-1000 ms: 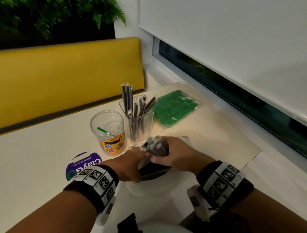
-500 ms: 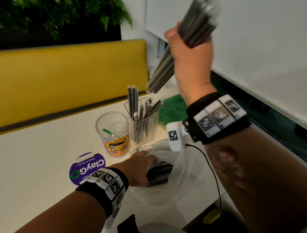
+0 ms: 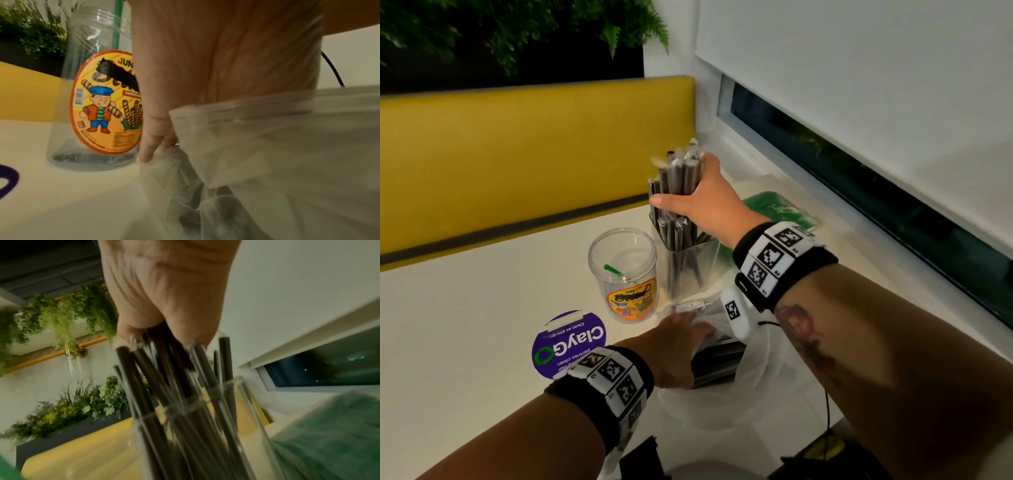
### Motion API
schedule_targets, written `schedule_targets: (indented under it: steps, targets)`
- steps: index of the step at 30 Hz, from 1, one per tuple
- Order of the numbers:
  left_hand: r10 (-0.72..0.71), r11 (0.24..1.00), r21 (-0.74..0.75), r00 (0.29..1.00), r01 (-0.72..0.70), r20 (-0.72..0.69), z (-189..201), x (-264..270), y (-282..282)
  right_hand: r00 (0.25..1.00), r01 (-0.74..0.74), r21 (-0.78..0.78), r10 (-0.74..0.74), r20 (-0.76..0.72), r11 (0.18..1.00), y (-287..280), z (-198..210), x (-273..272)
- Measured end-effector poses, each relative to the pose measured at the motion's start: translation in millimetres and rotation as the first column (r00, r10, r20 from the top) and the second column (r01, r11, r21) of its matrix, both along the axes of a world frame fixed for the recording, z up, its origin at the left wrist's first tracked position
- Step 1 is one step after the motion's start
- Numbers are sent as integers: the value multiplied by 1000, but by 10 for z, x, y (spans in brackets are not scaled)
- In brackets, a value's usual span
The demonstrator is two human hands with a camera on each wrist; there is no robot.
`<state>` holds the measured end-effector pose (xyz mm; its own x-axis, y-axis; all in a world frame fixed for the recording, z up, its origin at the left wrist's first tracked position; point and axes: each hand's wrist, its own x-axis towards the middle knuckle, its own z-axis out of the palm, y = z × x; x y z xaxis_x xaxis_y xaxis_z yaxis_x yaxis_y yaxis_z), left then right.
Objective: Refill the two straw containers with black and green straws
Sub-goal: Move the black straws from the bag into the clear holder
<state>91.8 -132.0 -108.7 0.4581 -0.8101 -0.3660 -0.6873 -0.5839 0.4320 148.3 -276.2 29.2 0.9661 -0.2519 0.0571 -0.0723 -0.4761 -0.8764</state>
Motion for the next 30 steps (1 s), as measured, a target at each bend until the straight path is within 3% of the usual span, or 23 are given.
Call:
schedule_targets:
  steps: [2,3,5,6,7,9,11,12,14,16,18,19,20,21,22,23,25,27,30]
  targets:
    - [-2,1000,2,1000,2,0,-10,2,-1,999,-12,-22,13,46,1000,-32,115,5]
    - [-3,1000,1,1000,3,-5,-9,4,-3,990,3,-71,7,143,997,-31,200,-15]
    - [-7,1000,0,1000,7,-7,-11,12,-8,907,46,-316,93,411,948,8,378,-59]
    - [-10,1000,1,1000,10,-8,0,12,-15,857,75,-485,193,478,871,40,435,-56]
    - [-14,1000,8,1000,14,-11,12,14,-21,845,58,-637,301,441,769,75,454,-42]
    - [-25,1000,13,1000,25,-2,7,16,-23,909,-179,-802,407,87,570,125,386,-18]
    - [-19,1000,-14,1000,19,-3,-6,12,-16,878,-451,-801,356,-319,393,114,223,-17]
    - [-19,999,-34,1000,19,1,-13,6,-9,865,-488,-795,326,-382,361,96,167,-40]
    - [-4,998,-58,1000,5,2,-43,8,9,906,-405,-791,318,-280,458,47,161,-127]
    - [9,995,-100,1000,-10,-2,-66,19,17,935,-196,-776,353,37,600,26,213,-304]
    - [32,994,-102,999,-35,-31,-83,18,26,855,-47,-641,363,371,766,35,255,-596]
    - [40,994,-104,998,-45,-46,-88,16,28,844,-75,-612,377,382,787,35,208,-749]
    - [49,993,-104,997,-55,-62,-86,21,34,874,-155,-642,407,265,751,25,112,-892]
    - [75,993,-88,994,-82,-78,-72,28,39,898,-304,-684,440,27,663,16,-67,-1012]
    - [92,993,-69,992,-98,-86,-54,25,43,868,-456,-679,456,-197,576,18,-322,-1133]
    - [95,993,-61,992,-101,-88,-35,22,39,836,-531,-658,454,-307,534,24,-583,-1260]
    - [46,994,-92,994,-55,-98,20,19,12,825,-556,-657,431,-365,509,-55,-1117,-1450]
    - [14,995,-94,995,-24,-99,51,10,-16,874,-479,-709,358,-329,518,-97,-1459,-1557]
    - [-2,999,-49,999,-1,-52,47,26,-44,899,-427,-766,313,-305,480,-26,-1592,-1669]
